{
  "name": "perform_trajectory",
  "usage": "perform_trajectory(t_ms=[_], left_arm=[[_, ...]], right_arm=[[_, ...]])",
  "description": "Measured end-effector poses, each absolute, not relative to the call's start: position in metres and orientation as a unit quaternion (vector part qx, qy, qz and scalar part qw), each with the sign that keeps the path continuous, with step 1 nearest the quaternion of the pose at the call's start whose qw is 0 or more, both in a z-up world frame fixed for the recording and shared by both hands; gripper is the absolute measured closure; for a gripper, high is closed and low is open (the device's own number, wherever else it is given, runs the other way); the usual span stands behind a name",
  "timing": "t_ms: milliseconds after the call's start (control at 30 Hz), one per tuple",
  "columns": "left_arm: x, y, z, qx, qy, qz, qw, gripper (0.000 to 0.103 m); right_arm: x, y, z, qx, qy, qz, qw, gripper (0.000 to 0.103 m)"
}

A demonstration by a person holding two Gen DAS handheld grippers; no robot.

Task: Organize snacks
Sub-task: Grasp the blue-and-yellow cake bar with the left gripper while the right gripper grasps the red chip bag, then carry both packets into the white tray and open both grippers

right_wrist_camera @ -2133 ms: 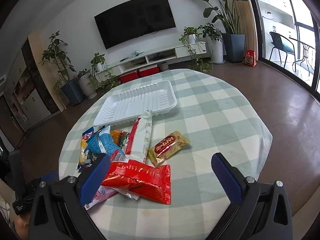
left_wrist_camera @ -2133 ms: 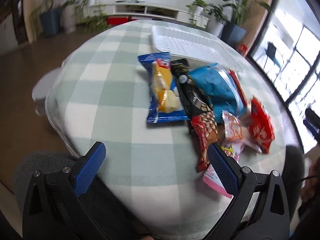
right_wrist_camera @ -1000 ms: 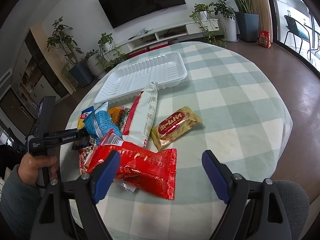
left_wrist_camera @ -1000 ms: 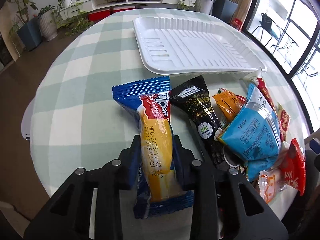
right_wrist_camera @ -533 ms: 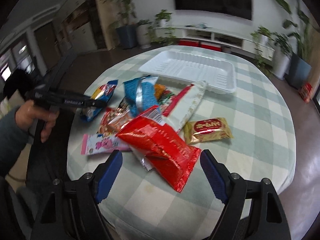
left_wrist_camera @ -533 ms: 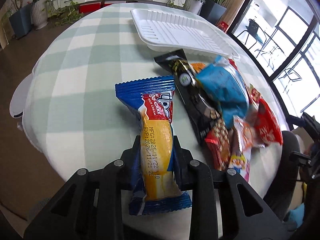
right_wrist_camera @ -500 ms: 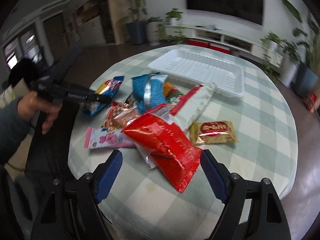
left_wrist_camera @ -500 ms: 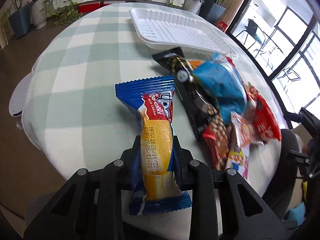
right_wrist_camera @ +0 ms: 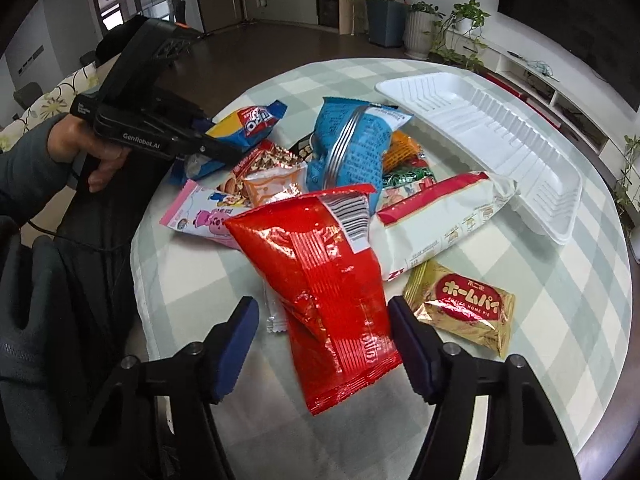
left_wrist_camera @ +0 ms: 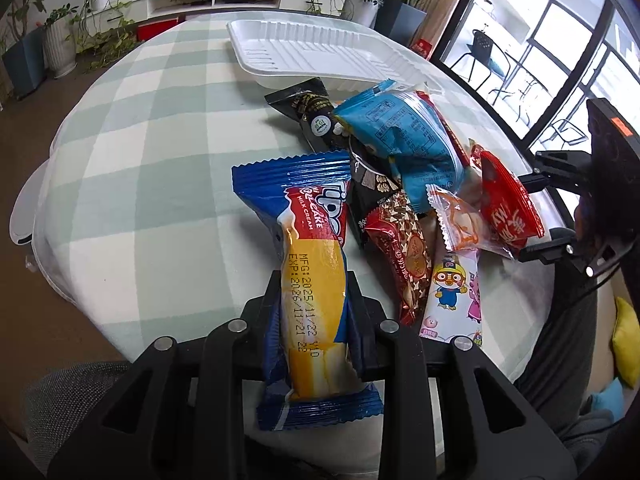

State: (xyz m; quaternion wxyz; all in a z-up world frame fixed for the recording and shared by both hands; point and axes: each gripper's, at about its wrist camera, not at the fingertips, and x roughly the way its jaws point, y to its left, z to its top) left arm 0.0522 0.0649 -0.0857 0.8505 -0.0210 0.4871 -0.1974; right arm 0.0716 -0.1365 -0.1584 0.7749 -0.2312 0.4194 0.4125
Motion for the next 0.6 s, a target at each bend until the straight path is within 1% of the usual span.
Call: perform_trajectory(t_ms=[33, 67, 100, 167, 233, 300, 400, 600], left_arm=[[0.051, 0.064, -0.086, -0.019, 0.487, -0.199, 0.85, 0.078], [0.051, 0.065, -0.085, -0.019, 0.487, -0.2, 0.85, 0.078], [0.052, 0.066, -0.086, -0.02, 0.487, -0.201, 0.85, 0.078], [0.051, 0.067, -0.085, -0.023, 0.486, -0.202, 0.85, 0.078], [0.053, 0.068, -0.085, -0.025, 0.486, -0.204, 0.85, 0.078], [0.052, 0.069, -0.082, -0.029, 0.481, -0.21, 0.851, 0.078], [0.052, 0.072, -0.076, -0.039, 0.473, -0.218, 0.853, 0.078], [0.059, 0.088, -0.059, -0.075, 0.452, -0.213, 0.863, 0.078]], right_arm=[[0.073, -0.135, -0.16, -0.231, 0.422, 0.414, 0.773, 0.042], [0.075, -0.135, -0.162, -0.228, 0.424, 0.416, 0.772, 0.052], [0.076, -0.135, -0.163, -0.224, 0.426, 0.419, 0.77, 0.057], [0.077, -0.137, -0.163, -0.208, 0.43, 0.43, 0.766, 0.065], [0.075, -0.14, -0.161, -0.19, 0.432, 0.439, 0.764, 0.07], [0.072, -0.144, -0.16, -0.172, 0.433, 0.445, 0.765, 0.073], [0.069, -0.153, -0.152, -0.137, 0.423, 0.45, 0.774, 0.074], [0.071, -0.183, -0.138, -0.01, 0.399, 0.439, 0.805, 0.074]])
